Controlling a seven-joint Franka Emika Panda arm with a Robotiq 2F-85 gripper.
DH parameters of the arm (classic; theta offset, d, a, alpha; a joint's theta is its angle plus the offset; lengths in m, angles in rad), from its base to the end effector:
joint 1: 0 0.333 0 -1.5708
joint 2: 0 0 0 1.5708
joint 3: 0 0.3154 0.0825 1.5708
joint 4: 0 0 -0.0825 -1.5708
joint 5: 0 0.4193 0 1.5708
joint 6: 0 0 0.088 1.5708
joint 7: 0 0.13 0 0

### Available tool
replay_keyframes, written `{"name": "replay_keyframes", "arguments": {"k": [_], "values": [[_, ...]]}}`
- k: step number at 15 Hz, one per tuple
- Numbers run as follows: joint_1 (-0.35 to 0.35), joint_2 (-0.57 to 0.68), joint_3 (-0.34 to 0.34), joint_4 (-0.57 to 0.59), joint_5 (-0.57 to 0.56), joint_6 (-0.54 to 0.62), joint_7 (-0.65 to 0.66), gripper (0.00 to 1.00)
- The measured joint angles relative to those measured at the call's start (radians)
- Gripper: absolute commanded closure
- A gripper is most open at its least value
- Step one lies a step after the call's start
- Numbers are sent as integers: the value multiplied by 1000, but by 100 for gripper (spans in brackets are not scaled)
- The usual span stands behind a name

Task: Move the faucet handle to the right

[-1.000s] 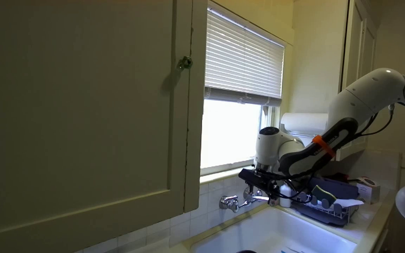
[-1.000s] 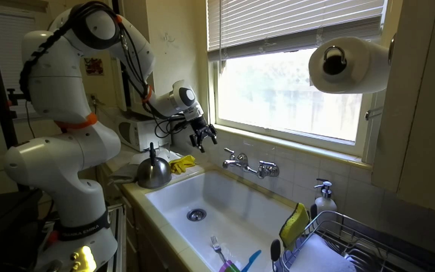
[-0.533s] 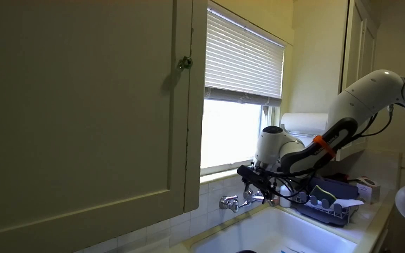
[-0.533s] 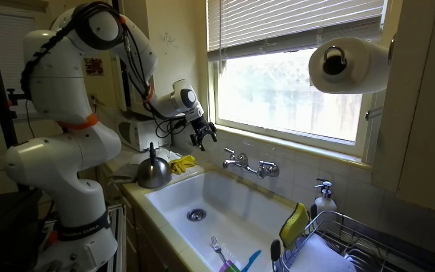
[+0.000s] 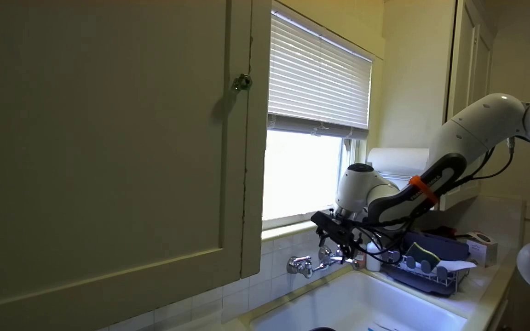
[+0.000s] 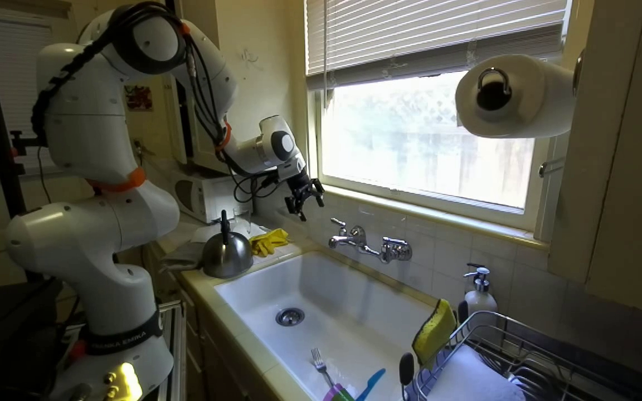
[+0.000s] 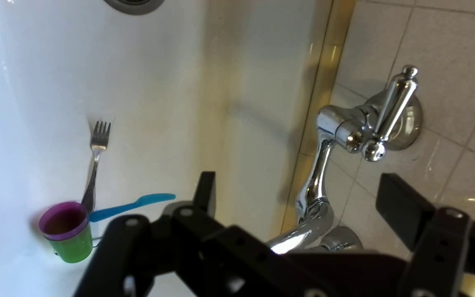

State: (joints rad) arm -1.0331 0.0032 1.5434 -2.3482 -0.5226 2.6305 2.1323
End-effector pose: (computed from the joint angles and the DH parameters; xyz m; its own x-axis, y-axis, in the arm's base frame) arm 0.4843 0.2787 0.3115 0.3221 -0.9266 0.1939 -0.8577 -0.3723 -0.3546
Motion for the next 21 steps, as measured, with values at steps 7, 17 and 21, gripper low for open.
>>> {"name": "replay_keyframes", "arguments": {"k": [7,17,21], "values": [[139,38,-171,154,131,-191,-71,0],[417,334,-369,258,-31,-278,37,0],[518,356,-476,250,-66,-134,76,0]]}}
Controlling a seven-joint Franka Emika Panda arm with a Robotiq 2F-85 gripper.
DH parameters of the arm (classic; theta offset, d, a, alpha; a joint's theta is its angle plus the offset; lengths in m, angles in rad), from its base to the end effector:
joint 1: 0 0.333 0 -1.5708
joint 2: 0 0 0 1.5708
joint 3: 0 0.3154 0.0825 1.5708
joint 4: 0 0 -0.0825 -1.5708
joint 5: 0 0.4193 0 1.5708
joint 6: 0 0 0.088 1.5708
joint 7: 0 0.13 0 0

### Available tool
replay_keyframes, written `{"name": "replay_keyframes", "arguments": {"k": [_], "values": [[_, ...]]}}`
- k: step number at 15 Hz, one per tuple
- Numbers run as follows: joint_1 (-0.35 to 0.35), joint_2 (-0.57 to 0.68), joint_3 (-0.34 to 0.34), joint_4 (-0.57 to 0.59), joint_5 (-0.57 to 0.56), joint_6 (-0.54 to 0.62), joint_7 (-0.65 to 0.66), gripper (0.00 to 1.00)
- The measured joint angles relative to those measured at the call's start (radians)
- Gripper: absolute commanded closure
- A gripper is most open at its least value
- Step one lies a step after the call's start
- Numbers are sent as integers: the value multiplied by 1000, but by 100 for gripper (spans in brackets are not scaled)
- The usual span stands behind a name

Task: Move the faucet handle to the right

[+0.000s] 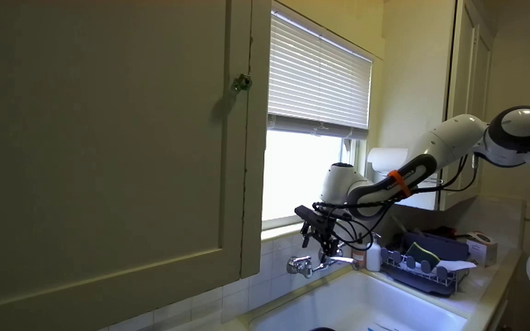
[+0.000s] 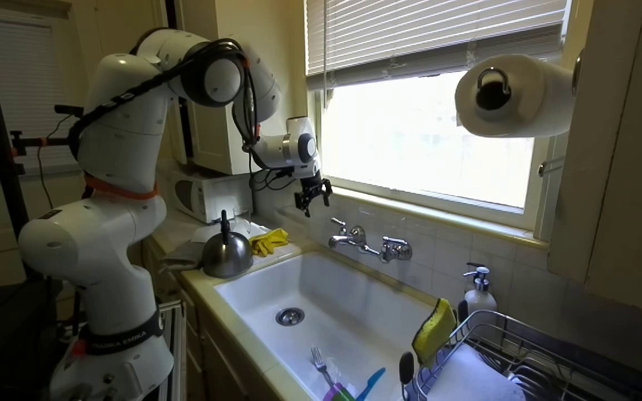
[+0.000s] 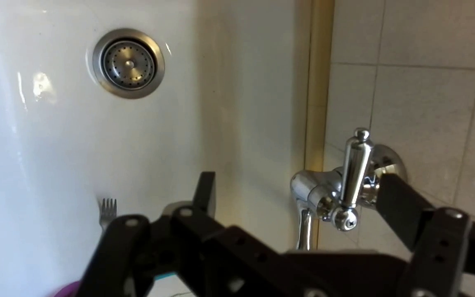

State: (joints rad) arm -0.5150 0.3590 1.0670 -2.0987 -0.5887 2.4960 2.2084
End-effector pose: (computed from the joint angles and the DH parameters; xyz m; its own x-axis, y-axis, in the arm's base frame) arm 0.5398 0.3143 0.3118 0.2781 -0.9601 -0.0288 -0.9233 -0.2589 -0.2837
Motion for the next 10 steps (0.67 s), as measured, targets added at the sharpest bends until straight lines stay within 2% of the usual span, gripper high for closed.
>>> {"name": "replay_keyframes", "arguments": {"k": [3,7,10], "values": [[190,-50,-229,6,190,49,-151,0],[461,-28,-529,21,300,99,-270,0],[619,8,-674,37,367,133,-345,0]]}}
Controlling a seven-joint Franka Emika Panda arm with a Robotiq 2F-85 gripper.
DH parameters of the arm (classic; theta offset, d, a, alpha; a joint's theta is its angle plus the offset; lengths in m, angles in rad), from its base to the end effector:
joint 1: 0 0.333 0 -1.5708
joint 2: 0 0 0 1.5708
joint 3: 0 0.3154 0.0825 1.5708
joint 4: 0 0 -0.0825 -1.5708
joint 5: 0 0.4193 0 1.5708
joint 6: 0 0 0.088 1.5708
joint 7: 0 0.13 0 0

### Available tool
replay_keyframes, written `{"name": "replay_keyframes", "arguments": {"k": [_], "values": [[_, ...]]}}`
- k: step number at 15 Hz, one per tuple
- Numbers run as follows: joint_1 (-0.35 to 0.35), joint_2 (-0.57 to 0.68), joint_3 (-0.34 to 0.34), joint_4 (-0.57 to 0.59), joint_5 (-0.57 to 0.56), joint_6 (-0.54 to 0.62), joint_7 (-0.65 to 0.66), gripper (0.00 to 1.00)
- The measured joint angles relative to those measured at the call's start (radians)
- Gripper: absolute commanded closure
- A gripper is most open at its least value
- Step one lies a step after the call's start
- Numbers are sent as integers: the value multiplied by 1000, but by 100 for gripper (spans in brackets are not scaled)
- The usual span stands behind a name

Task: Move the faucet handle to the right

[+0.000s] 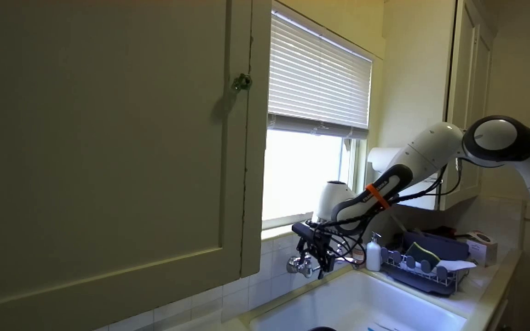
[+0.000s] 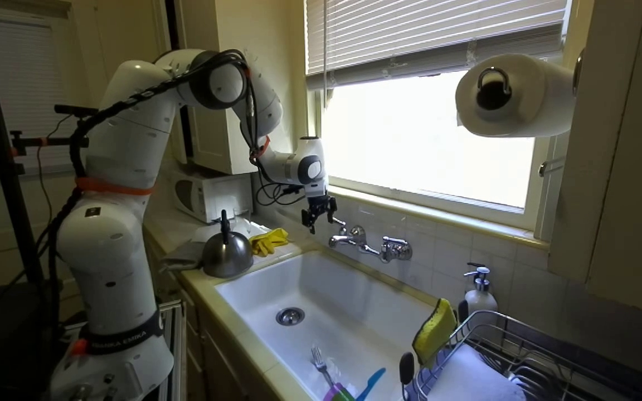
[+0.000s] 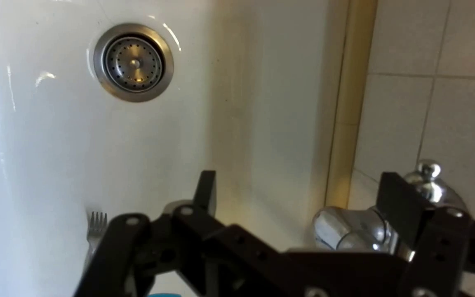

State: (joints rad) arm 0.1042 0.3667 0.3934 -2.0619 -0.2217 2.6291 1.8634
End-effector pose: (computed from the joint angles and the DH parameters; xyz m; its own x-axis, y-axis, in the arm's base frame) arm 0.5635 0.3063 0.2424 0.3447 -0.9371 -0.0556 -0.9181 -0.3242 -0.2280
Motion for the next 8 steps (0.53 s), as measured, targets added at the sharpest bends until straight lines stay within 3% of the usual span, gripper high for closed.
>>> {"name": "replay_keyframes", "arguments": {"k": [3,8], "values": [[100,5,-66,18,56,34,-56,0],[185,-63,-114,21,119,69,-99,0]]}}
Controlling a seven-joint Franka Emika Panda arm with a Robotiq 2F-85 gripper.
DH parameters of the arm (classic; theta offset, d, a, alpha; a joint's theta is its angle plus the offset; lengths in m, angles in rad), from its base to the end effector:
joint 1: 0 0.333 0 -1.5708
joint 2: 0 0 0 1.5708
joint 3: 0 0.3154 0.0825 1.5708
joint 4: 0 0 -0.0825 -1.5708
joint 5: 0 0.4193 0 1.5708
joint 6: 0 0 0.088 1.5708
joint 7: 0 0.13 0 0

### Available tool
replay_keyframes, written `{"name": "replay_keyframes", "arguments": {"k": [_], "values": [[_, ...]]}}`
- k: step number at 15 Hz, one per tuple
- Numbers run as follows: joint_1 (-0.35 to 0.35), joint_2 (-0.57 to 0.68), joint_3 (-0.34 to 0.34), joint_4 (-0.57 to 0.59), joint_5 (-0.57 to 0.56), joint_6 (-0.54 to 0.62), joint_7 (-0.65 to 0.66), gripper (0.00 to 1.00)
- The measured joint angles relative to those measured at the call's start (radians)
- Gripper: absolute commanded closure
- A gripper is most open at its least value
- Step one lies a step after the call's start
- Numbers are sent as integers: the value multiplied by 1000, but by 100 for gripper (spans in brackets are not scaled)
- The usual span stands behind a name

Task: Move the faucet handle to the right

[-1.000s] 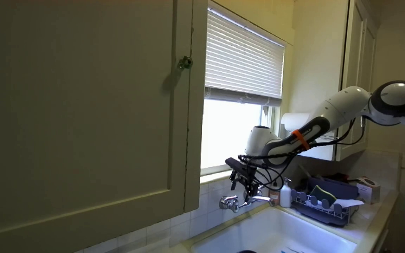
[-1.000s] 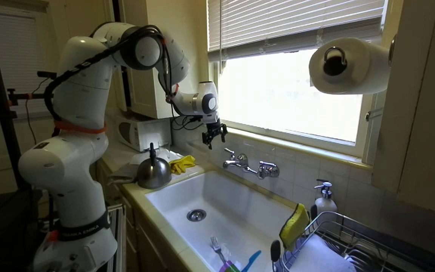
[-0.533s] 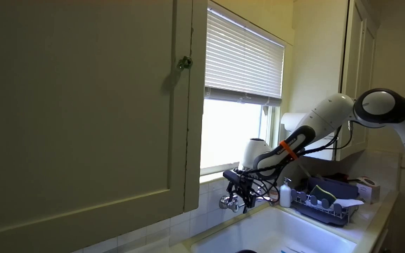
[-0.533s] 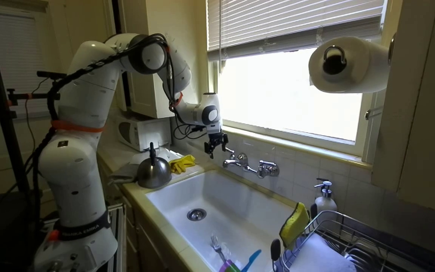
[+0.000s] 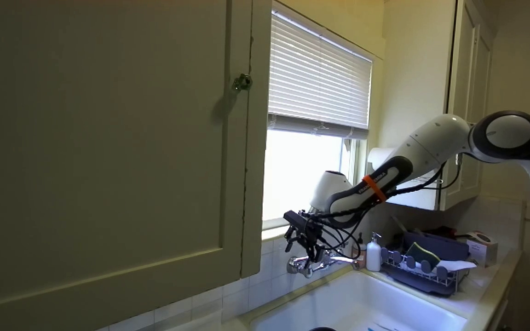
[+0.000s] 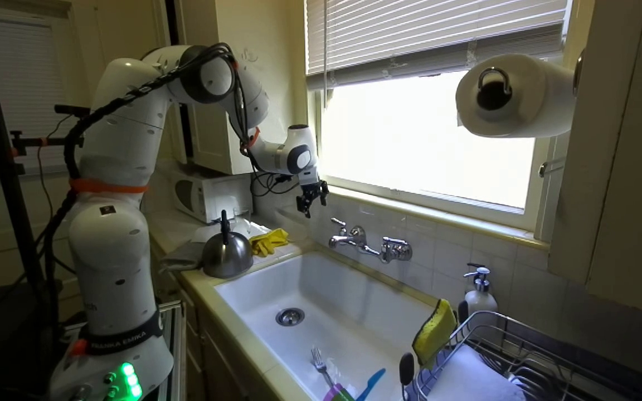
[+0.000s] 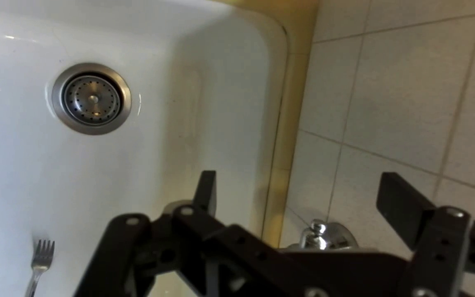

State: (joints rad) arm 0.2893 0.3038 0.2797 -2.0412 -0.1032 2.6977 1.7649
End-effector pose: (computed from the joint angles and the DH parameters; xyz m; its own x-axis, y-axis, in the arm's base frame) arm 0.5559 0.3530 0.2911 0.4305 -0.8993 -0.0770 -0.8561 -0.3798 -0.3506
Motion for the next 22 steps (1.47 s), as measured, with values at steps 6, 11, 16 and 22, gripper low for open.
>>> {"name": "replay_keyframes", "arguments": {"k": [6,11,16,22], "values": [[72,10,-135,-10,-82,31,0,0],[107,69,-196,0,-117,51,2,0],[145,98,-233,29,-114,28,31,0],[147,37,-205,84,-41,-305,55,0]]}}
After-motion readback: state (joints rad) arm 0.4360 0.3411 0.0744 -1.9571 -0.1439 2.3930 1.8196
